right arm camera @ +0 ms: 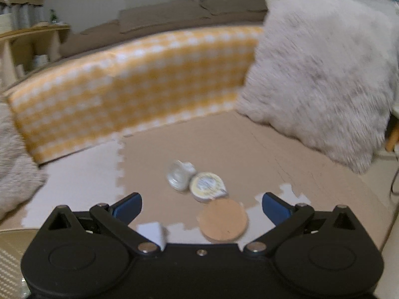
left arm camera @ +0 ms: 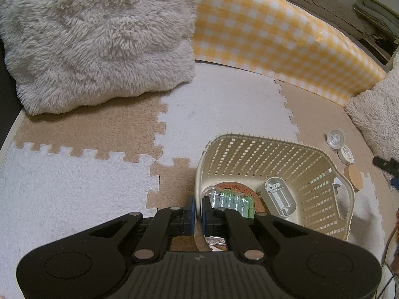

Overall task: Organize rigid objects
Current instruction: 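Move the right tool to the round wooden coaster and grasp it, then carry the wooden coaster with the right tool into the basket and release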

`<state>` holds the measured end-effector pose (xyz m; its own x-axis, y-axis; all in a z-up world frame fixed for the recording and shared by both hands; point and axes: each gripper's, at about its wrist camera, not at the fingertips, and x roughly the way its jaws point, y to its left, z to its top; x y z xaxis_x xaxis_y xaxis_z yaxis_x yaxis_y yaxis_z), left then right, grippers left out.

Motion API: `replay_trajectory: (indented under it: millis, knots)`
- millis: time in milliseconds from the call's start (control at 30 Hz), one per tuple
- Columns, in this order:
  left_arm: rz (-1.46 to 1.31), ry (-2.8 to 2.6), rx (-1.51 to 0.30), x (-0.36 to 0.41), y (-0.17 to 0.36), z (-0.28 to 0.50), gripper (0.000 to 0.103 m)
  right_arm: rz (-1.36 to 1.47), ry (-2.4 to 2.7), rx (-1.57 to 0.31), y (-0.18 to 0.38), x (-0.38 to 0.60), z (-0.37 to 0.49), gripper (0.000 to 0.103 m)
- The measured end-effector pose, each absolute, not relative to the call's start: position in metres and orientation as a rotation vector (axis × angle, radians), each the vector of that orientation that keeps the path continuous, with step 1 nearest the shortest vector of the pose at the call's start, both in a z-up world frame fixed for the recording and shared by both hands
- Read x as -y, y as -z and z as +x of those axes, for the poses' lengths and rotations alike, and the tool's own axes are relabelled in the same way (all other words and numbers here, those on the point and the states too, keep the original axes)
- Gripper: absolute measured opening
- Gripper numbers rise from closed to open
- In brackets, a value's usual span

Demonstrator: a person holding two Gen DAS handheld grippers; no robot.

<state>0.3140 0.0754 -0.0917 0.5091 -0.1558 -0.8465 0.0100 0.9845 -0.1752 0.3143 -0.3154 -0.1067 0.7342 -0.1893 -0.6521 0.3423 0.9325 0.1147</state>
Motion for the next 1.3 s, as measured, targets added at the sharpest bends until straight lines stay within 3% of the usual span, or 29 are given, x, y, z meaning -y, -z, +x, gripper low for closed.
replay_trajectory:
  millis: [367, 500, 733, 833, 1300]
  knots:
    - [-0.151, 0.102, -1.033, -0.076, 0.092, 0.313, 0.005, 0.236, 0.333, -0.791, 0.164, 0.321, 0.325, 0.103]
    - [-0.139, 0.101, -1.032, -0.075, 0.092, 0.313, 0.005, 0.223, 0.323, -0.753, 0.172, 0.323, 0.327, 0.093]
    - [-0.131, 0.104, -1.033, -0.075, 0.092, 0.315, 0.005, 0.178, 0.326, -0.743, 0.181, 0.326, 0.338, 0.084]
    - [-0.129, 0.105, -1.033, -0.075, 0.092, 0.315, 0.005, 0.144, 0.317, -0.751, 0.183, 0.325, 0.343, 0.072]
    - [-0.128, 0.106, -1.033, -0.076, 0.092, 0.315, 0.005, 0.069, 0.284, -0.781, 0.183, 0.320, 0.349, 0.068]
